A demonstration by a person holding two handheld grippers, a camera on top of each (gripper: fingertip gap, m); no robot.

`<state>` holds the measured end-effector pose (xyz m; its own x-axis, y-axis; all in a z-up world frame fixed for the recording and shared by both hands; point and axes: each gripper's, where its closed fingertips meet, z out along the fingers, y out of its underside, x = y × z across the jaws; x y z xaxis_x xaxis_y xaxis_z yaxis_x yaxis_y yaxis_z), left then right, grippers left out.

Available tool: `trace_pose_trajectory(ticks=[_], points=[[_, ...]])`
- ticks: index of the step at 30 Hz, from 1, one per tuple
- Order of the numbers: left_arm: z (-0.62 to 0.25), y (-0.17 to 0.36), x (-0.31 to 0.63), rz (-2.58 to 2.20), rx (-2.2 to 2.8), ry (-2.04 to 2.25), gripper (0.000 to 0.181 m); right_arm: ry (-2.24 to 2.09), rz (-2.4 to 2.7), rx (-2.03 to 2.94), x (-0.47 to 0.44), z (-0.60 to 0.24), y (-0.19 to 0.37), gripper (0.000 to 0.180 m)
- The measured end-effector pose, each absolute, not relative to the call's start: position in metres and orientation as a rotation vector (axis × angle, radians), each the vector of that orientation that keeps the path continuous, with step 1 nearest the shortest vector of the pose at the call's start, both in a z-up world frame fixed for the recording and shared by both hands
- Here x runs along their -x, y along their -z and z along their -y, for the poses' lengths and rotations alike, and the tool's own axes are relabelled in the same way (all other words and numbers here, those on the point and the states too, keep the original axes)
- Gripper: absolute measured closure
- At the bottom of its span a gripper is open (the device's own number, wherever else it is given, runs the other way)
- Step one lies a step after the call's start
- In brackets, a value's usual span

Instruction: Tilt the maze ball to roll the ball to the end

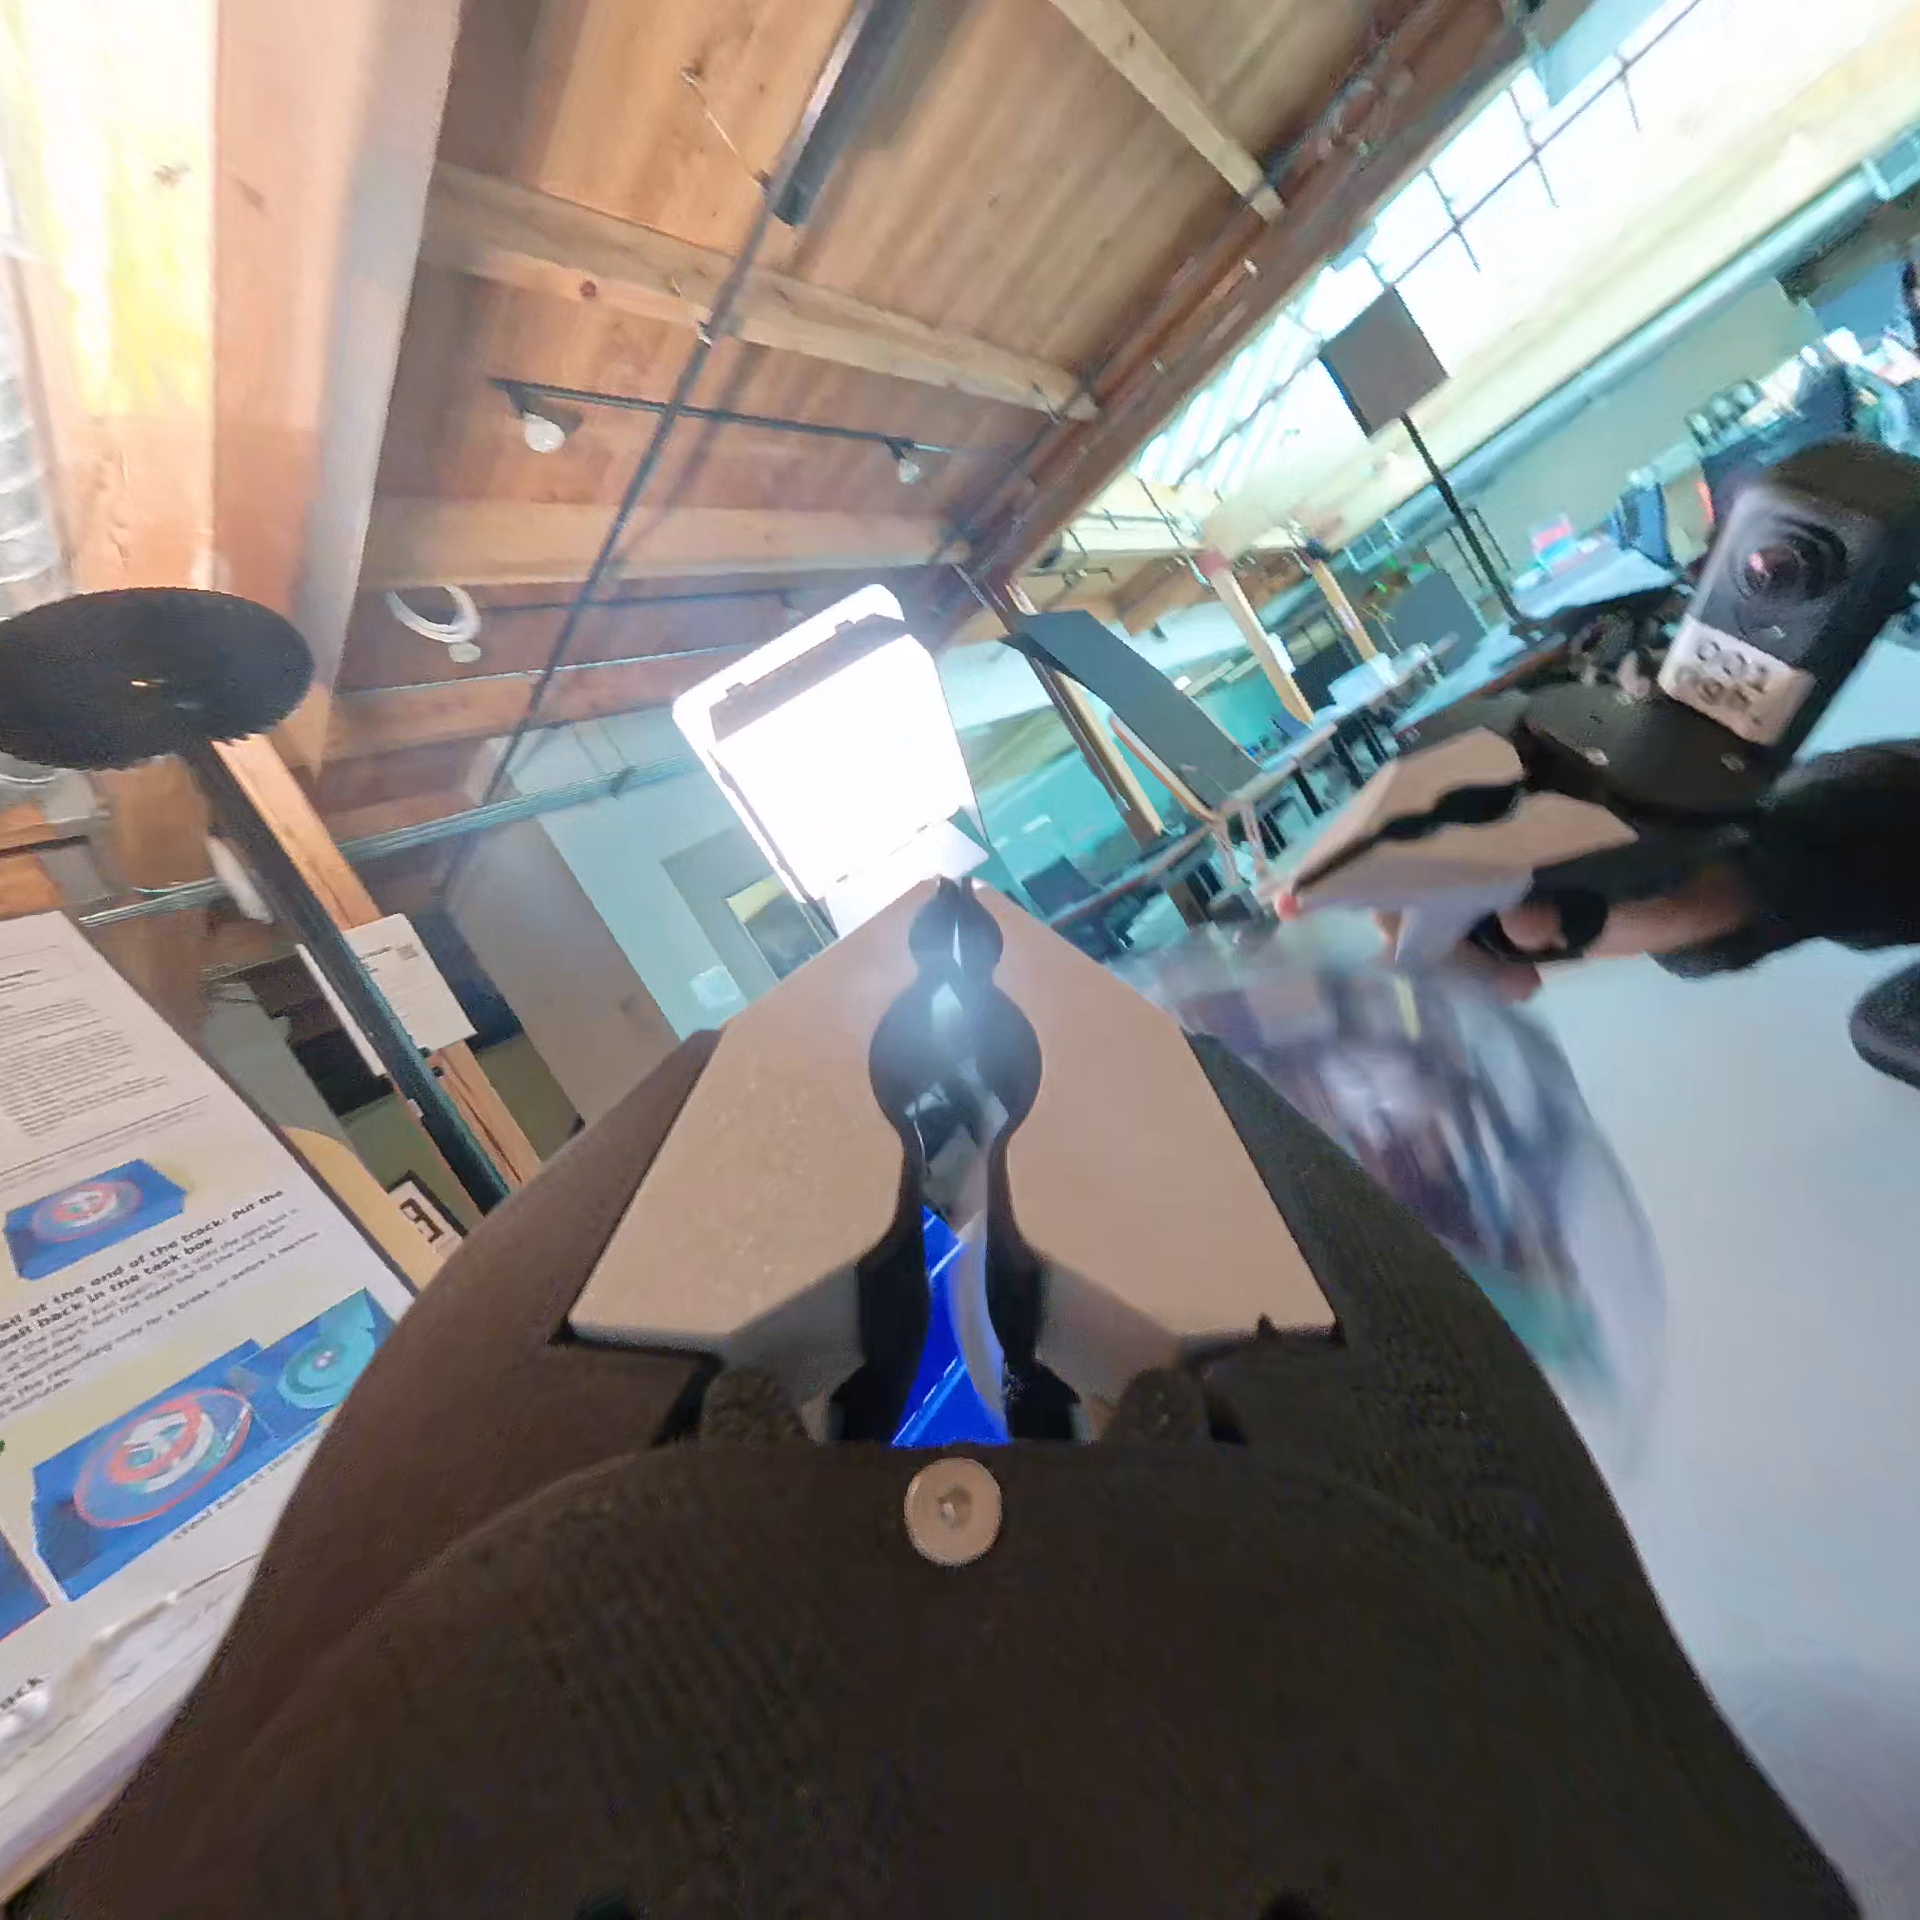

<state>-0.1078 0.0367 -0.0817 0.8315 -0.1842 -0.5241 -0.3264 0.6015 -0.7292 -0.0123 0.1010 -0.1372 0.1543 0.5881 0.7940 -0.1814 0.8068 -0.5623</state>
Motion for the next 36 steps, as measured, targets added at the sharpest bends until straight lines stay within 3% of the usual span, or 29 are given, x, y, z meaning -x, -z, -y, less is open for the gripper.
trace_pose_trajectory(ticks=[9, 14, 18, 20, 24, 33, 36], points=[[-0.059, 0.136, 0.115, -0.567, 1.100, 0.048, 0.181, -0.612, 1.414, 0.546, 0.023, -0.116, 0.199, 0.180], [-0.096, 0.216, 0.158, -0.506, 1.417, 0.141, 0.171, -0.637, 1.437, 0.673, 0.026, -0.138, 0.218, 0.180], [-0.102, 0.238, 0.172, -0.483, 1.508, 0.224, 0.171, -0.750, 1.470, 0.805, 0.028, -0.151, 0.236, 0.165], [-0.098, 0.239, 0.168, -0.512, 1.508, 0.266, 0.157, -0.799, 1.489, 0.838, 0.028, -0.153, 0.241, 0.153], [-0.091, 0.246, 0.160, -0.542, 1.562, 0.298, 0.144, -0.878, 1.538, 0.897, 0.029, -0.148, 0.250, 0.135], [-0.075, 0.243, 0.130, -0.579, 1.572, 0.392, 0.111, -0.887, 1.583, 0.888, 0.032, -0.142, 0.256, 0.118], [-0.077, 0.242, 0.118, -0.592, 1.593, 0.384, 0.089, -0.893, 1.585, 0.910, 0.032, -0.143, 0.258, 0.113]])
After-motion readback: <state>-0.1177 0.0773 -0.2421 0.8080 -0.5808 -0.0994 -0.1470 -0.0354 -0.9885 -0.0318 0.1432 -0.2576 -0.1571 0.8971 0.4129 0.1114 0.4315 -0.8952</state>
